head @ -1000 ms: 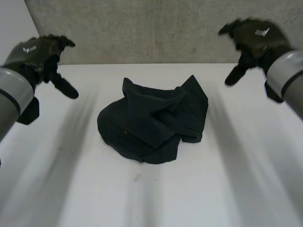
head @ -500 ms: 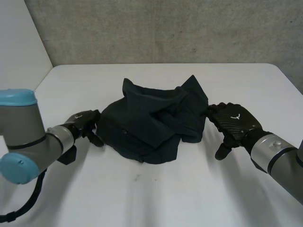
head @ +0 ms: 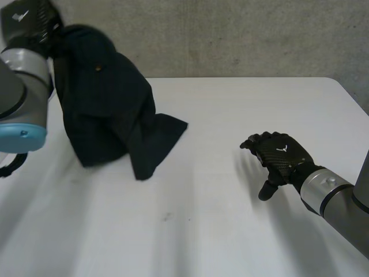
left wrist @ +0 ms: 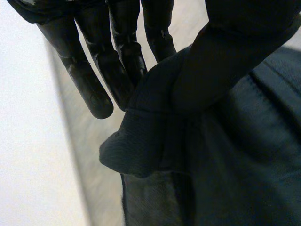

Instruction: Fold the shorts.

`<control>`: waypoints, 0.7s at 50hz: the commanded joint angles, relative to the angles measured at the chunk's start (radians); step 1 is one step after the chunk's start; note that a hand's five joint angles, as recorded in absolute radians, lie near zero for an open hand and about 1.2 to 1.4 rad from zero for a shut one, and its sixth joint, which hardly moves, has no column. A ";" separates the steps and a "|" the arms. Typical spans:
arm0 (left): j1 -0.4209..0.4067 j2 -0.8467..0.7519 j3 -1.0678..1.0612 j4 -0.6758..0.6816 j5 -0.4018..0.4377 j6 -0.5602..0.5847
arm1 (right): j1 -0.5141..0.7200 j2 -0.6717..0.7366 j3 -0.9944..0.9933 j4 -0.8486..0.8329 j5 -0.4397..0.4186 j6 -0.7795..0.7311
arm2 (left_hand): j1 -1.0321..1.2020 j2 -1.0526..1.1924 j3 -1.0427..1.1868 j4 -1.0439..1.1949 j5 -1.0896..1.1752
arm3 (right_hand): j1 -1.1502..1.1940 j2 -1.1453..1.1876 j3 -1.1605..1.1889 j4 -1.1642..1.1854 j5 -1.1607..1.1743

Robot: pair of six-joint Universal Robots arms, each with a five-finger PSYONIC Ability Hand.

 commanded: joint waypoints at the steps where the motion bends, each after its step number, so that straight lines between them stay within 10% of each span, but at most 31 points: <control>1: -0.263 -0.103 0.098 0.057 0.094 0.077 | 0.001 0.005 0.010 -0.001 0.013 0.000 | 0.279 0.192 0.209 0.197 0.270 | -0.031 -0.048 -0.037 -0.062 -0.073; 12: -0.535 -0.324 0.111 0.026 0.217 0.105 | -0.015 0.002 0.011 -0.042 0.148 0.002 | 0.279 0.192 0.209 0.197 0.270 | -0.031 -0.048 -0.037 -0.062 -0.073; 17: -0.590 -0.306 0.019 0.011 0.277 0.122 | -0.015 0.000 0.007 -0.063 0.220 0.003 | -0.559 -0.646 -0.630 -0.641 -0.568 | -0.031 -0.048 -0.037 -0.062 -0.073; 35: -0.376 0.107 -0.202 -0.077 0.048 0.309 | -0.051 -0.126 -0.061 0.073 0.110 0.008 | -0.836 -0.923 -0.907 -0.918 -0.845 | -0.031 -0.048 -0.037 -0.062 -0.073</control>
